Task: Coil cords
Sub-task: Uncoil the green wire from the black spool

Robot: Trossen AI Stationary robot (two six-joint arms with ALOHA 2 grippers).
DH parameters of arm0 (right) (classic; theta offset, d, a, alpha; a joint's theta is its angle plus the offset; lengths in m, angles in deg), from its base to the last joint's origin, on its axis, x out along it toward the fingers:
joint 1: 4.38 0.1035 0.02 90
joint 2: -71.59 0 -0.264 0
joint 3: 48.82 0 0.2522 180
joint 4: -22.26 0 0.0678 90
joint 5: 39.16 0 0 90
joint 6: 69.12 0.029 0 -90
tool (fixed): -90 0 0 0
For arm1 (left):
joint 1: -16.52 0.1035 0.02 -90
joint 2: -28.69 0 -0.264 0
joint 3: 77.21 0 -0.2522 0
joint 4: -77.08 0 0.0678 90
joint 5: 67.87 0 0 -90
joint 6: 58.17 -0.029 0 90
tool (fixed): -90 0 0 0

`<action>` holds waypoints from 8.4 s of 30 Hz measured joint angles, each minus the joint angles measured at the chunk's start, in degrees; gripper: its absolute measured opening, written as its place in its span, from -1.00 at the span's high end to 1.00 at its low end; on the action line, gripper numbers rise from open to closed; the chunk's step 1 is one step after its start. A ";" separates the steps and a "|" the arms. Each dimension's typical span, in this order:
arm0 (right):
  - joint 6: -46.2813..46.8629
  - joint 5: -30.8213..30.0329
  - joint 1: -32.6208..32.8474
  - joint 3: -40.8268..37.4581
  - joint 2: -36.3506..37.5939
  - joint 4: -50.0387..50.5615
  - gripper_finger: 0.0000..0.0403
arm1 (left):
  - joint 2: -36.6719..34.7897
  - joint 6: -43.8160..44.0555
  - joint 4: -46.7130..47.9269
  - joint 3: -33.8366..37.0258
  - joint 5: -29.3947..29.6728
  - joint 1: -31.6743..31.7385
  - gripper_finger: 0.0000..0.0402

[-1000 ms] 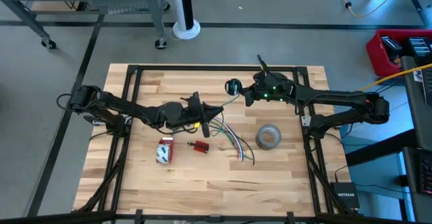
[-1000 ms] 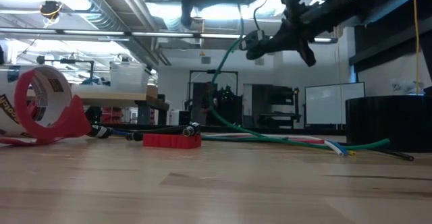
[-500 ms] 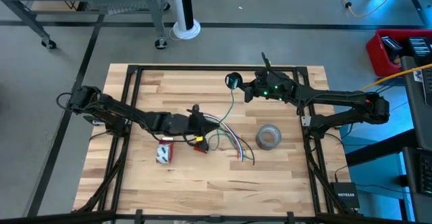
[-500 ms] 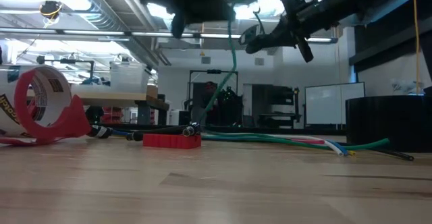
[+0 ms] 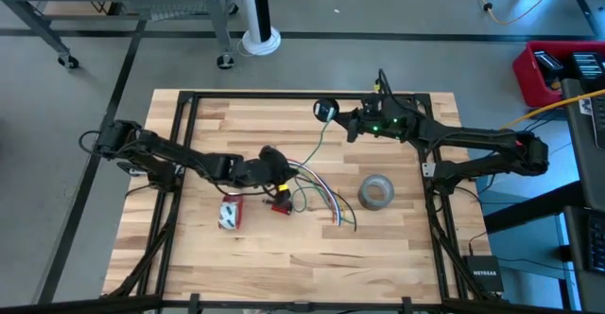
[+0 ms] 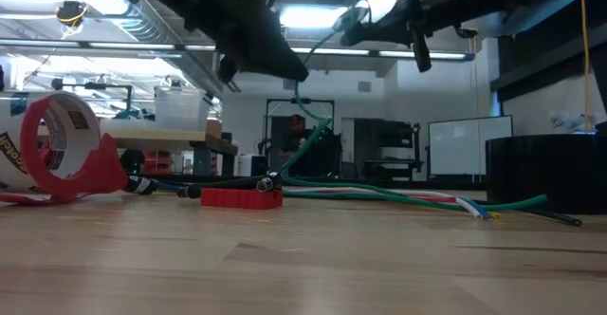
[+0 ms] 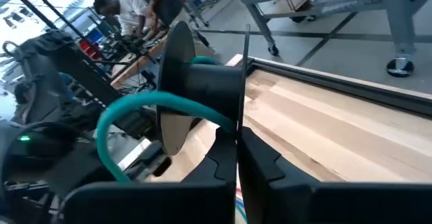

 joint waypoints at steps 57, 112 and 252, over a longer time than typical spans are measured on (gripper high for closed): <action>-3.48 22.36 0.07 0.04 0.65 9.96 0.98 | -4.57 -14.68 -14.63 0.00 -5.42 14.28 0.64; -7.18 22.57 -0.03 0.11 -0.82 0.10 0.96 | -0.68 -17.00 -34.99 0.02 -15.55 14.59 0.98; -11.23 22.42 0.00 0.04 -0.77 3.36 0.44 | -0.99 -30.18 -25.04 0.57 -28.33 13.39 1.00</action>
